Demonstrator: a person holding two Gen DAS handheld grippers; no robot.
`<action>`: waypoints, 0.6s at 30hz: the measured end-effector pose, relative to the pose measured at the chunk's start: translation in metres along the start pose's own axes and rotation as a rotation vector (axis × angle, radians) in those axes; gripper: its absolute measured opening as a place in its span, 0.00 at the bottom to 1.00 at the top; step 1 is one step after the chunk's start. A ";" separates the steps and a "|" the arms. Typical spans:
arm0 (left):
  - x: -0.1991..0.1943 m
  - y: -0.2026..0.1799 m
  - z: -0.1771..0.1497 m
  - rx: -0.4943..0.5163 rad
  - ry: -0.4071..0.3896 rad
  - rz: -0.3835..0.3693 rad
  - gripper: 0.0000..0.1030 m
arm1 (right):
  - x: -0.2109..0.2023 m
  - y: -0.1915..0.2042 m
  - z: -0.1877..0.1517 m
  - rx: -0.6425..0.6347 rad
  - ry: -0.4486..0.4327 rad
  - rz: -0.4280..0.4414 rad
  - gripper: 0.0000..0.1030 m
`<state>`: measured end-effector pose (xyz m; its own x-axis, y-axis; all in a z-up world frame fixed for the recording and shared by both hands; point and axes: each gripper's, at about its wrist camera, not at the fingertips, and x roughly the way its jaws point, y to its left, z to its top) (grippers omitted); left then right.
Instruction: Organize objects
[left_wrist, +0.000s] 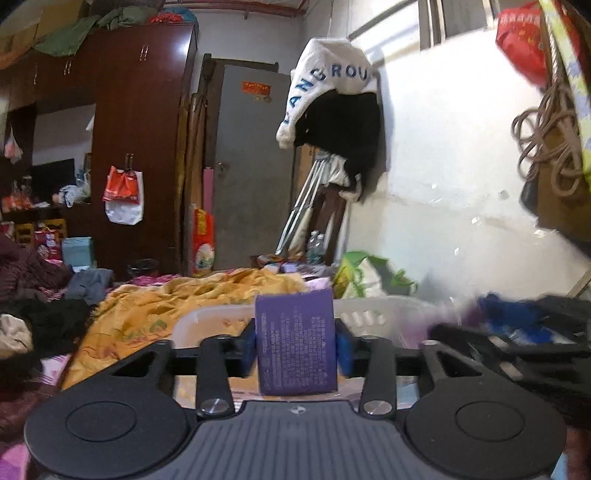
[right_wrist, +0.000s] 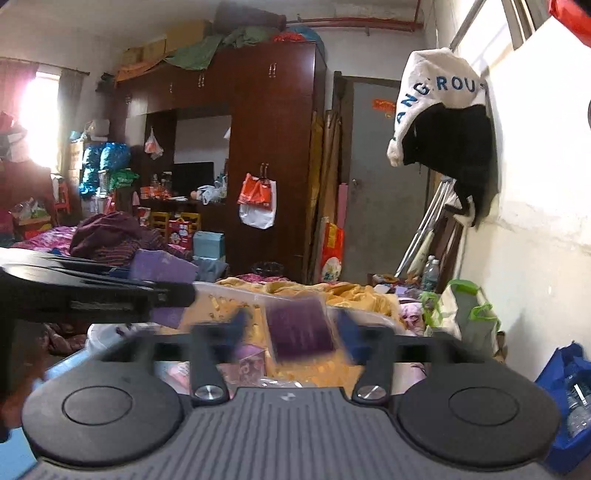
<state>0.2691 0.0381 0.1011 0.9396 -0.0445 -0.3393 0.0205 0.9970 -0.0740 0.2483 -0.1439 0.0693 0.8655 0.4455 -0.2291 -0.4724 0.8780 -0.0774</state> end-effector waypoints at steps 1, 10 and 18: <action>0.005 0.003 0.000 -0.016 0.026 0.014 0.76 | -0.009 0.001 -0.002 -0.001 -0.032 -0.011 1.00; -0.080 0.001 -0.048 0.012 -0.062 -0.046 0.80 | -0.075 -0.015 -0.069 0.102 0.037 -0.026 1.00; -0.113 -0.021 -0.120 -0.005 -0.067 -0.189 0.83 | -0.068 -0.025 -0.115 0.154 0.227 0.024 0.96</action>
<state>0.1213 0.0145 0.0286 0.9398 -0.2260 -0.2562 0.1968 0.9711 -0.1348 0.1824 -0.2164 -0.0246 0.7867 0.4308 -0.4423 -0.4459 0.8919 0.0755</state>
